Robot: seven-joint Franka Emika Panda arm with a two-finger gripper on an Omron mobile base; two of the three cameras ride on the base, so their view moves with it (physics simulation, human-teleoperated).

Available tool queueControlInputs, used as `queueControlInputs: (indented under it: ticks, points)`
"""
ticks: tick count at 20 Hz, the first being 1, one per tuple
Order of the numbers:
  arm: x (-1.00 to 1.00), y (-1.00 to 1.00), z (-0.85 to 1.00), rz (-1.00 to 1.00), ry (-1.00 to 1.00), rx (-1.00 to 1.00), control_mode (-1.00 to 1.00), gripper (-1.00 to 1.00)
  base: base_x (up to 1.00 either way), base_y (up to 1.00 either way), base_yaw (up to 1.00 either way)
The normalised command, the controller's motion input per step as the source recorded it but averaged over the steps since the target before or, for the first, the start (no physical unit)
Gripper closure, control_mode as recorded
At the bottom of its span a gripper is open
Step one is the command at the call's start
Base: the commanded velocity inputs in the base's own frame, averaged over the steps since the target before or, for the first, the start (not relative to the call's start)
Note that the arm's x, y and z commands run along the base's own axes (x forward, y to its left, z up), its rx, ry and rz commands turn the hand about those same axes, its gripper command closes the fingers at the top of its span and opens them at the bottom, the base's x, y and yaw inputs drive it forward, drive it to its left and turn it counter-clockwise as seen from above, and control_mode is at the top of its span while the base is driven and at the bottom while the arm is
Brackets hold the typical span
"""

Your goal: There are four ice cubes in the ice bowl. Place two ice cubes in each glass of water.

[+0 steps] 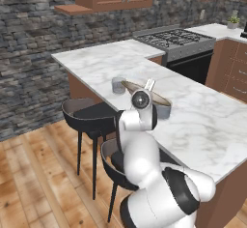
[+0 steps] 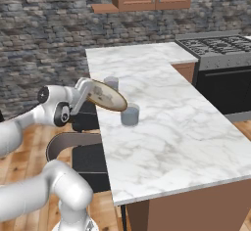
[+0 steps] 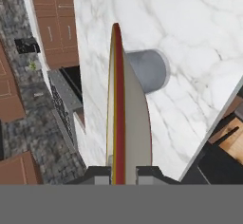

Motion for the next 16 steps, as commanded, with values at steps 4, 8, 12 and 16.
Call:
queueControlInputs:
  ticks: [4,8,12,16]
  points:
    - [0.23,0.31,0.00,-0.10,-0.01,0.17,-1.00,1.00,0.00,0.00,0.00]
    - [0.19,0.31,0.00,-0.09,-0.04,0.18,-1.00,1.00,0.00,0.00,0.00]
    - [0.14,0.29,0.00,-0.09,-0.04,0.18,-1.00,1.00,0.00,0.00,0.00]
    - [0.23,0.29,0.00,-0.12,-0.02,0.17,-1.00,1.00,0.00,0.00,0.00]
